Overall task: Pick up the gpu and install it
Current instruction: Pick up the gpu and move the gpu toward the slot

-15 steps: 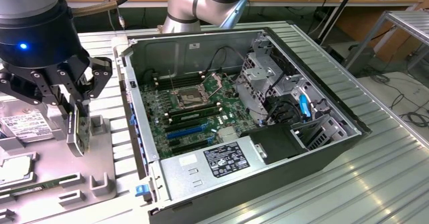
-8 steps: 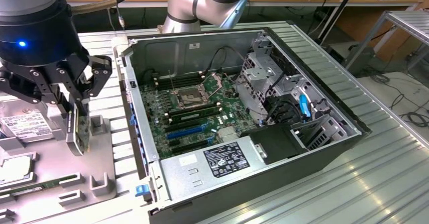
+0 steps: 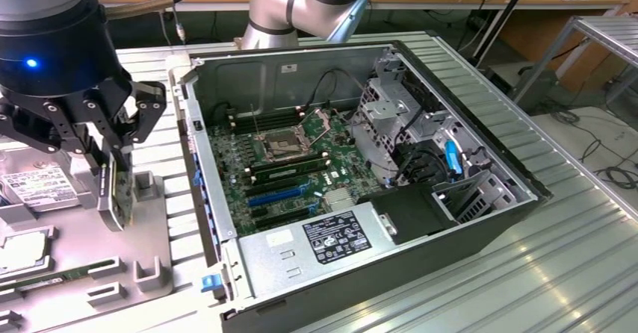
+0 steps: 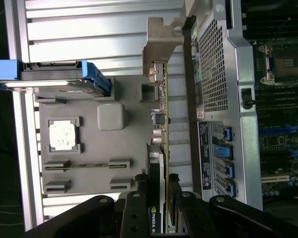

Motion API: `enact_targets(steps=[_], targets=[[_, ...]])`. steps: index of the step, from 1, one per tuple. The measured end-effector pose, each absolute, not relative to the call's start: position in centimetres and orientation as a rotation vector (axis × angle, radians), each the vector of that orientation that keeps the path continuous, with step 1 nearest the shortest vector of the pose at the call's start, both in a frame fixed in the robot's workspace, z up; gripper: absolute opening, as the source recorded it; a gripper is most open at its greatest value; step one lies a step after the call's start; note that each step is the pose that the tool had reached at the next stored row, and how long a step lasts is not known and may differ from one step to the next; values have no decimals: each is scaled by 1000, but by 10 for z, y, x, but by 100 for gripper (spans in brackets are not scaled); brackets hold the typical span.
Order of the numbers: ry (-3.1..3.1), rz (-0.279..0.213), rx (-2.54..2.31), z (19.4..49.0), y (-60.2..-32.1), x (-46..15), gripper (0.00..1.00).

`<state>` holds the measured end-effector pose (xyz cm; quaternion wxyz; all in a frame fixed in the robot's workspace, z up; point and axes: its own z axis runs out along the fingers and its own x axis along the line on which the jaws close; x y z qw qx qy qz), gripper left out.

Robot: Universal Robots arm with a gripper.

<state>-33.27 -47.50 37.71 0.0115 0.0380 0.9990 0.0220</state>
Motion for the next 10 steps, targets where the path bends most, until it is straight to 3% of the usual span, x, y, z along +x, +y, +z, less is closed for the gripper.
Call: enact_targets(steps=[10], targets=[[3116,69,119,387,-475,-333,27]])
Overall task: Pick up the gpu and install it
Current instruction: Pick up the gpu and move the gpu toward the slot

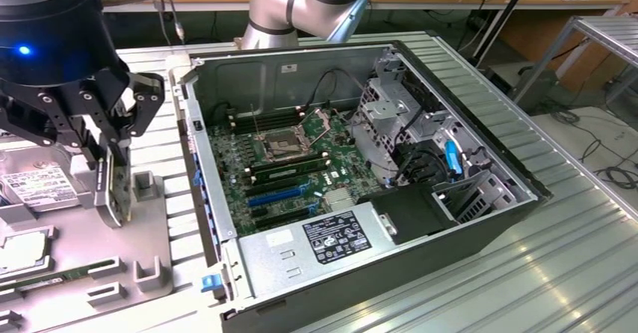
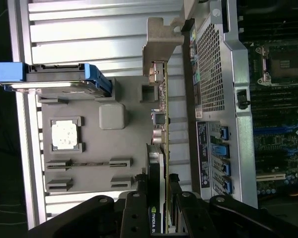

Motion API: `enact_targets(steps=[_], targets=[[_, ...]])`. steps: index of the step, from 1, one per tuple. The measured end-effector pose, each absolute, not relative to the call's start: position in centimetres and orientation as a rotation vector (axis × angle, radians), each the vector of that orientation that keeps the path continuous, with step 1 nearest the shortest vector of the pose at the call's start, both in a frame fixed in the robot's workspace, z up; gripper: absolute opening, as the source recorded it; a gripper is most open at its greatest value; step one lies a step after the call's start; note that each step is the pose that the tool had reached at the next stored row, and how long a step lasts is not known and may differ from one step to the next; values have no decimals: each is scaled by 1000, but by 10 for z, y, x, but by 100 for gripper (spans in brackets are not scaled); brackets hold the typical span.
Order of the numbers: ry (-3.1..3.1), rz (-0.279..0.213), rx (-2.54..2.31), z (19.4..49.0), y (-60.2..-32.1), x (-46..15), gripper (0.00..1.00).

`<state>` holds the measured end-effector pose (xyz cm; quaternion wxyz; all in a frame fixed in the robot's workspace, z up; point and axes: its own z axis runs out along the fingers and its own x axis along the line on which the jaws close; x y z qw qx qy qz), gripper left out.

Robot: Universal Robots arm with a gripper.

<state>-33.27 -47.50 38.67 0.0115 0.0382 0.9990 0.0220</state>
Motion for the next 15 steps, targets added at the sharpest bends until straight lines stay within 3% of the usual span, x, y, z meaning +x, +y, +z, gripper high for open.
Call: enact_targets(steps=[15], targets=[[3115,69,121,403,-475,-333,27]])
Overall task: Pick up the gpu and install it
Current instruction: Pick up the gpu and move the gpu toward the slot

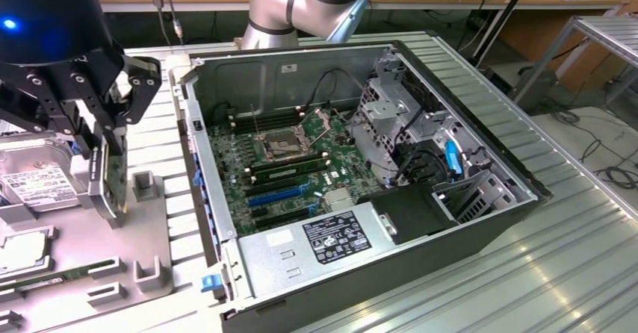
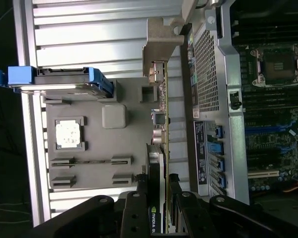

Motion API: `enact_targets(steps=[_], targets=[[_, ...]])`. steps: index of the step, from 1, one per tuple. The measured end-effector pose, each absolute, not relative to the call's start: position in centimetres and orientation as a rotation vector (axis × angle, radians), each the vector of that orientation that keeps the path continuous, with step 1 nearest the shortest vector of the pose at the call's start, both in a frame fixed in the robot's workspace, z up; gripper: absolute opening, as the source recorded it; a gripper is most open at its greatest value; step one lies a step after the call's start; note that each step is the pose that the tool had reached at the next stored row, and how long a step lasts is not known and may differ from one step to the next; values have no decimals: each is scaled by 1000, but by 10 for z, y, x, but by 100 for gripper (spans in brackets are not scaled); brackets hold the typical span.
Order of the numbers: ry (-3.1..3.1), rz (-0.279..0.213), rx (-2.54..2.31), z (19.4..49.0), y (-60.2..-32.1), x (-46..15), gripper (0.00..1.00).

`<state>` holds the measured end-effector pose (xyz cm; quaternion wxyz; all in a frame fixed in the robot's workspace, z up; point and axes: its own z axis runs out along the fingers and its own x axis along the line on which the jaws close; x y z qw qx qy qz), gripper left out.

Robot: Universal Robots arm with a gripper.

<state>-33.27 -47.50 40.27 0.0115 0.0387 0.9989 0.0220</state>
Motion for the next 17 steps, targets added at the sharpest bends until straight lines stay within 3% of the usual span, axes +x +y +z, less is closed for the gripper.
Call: enact_targets(steps=[17], targets=[[3115,69,123,420,-475,-333,27]])
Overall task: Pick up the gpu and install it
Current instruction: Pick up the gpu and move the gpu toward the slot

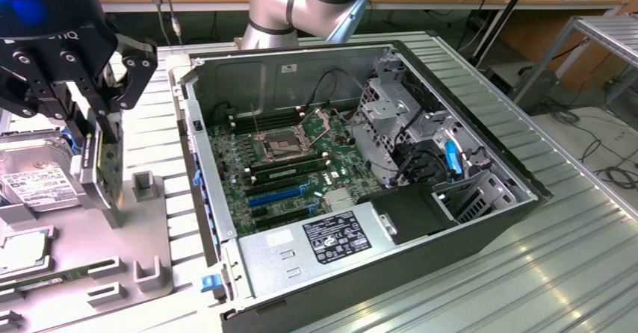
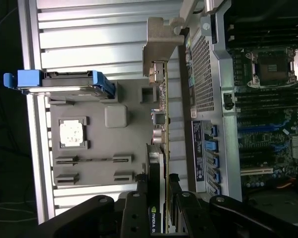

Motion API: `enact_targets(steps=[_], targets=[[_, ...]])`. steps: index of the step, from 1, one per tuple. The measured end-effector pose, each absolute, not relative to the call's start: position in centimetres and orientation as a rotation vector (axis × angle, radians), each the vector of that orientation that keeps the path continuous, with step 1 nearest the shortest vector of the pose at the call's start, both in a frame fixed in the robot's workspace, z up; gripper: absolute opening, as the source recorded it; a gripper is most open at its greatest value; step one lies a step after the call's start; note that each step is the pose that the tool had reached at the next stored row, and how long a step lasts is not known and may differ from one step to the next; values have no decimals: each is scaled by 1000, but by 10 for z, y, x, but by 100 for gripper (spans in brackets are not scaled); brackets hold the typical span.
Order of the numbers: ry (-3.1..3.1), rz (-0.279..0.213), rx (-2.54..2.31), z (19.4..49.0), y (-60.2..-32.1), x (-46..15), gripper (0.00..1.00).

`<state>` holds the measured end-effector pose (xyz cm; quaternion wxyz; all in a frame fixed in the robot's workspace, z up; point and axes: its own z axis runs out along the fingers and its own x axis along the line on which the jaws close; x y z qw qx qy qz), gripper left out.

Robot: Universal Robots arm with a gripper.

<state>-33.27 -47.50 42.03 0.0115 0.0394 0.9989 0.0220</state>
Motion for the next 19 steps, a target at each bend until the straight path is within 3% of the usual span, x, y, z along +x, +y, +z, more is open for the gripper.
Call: enact_targets(steps=[19], targets=[[3115,69,124,435,-475,-323,27]])
